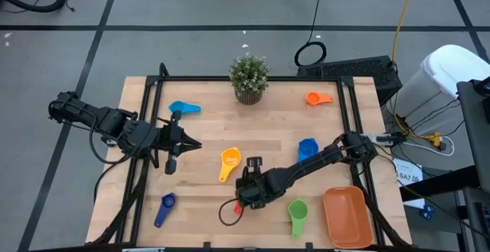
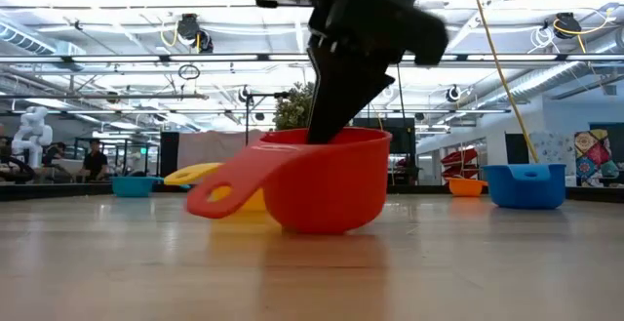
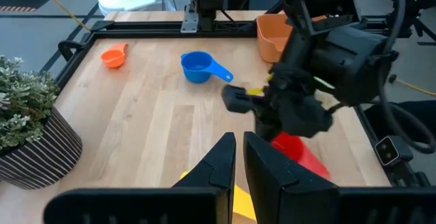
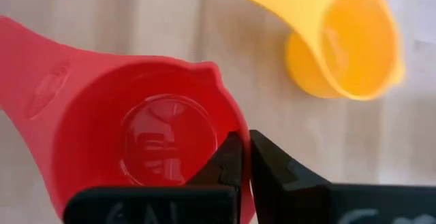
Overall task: Nest measuring cups in basket
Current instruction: Move the red measuring cup to the center of the table
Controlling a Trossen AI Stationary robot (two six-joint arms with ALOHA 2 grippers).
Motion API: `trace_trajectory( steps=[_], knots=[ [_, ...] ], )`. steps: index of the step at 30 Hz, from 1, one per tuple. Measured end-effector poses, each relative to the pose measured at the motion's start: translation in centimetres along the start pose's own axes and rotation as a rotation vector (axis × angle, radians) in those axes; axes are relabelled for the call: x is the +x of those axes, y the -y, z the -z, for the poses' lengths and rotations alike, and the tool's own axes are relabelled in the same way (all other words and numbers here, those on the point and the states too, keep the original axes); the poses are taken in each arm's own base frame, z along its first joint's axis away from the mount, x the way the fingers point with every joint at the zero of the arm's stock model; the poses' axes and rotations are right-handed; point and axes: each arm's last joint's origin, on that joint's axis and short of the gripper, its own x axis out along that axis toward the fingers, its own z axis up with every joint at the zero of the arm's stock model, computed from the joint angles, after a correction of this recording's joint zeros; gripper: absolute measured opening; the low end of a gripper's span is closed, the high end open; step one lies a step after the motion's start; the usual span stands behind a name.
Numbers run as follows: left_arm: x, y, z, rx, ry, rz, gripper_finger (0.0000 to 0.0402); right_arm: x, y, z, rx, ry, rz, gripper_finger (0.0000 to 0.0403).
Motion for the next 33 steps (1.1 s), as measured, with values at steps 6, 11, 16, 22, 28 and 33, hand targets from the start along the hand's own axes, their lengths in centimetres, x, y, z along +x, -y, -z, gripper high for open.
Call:
trace_trajectory(
  steps=[6, 11, 16, 22, 28, 33],
  knots=[
    [-0.1, 0.5, 0.1, 0.005, -0.005, 0.038, 0.0035, 0.9, 2.2, -0.1, -0.022, -0.039, 0.031, 0.0001],
    [-0.3, 1.1, 0.2, 0.006, -0.007, 0.073, 0.0035, 1.5, 4.0, 0.1, -0.044, -0.086, 0.045, 0.0001],
    [-0.6, 1.7, 0.5, 0.015, -0.022, 0.105, 0.0035, 1.9, 5.2, 0.5, -0.063, -0.142, 0.054, 0.0001],
    [-0.9, 2.3, 0.7, 0.025, -0.029, 0.136, 0.0035, 2.1, 5.9, 0.6, -0.081, -0.164, 0.054, 0.0],
    [-1.1, 2.7, 0.8, 0.036, -0.029, 0.158, 0.0035, 2.3, 6.3, 0.6, -0.083, -0.168, 0.055, 0.0],
    [-1.1, 2.9, 0.8, 0.04, -0.03, 0.166, 0.0035, 2.6, 6.9, 0.7, -0.057, -0.18, 0.061, 0.0016]
  ],
)
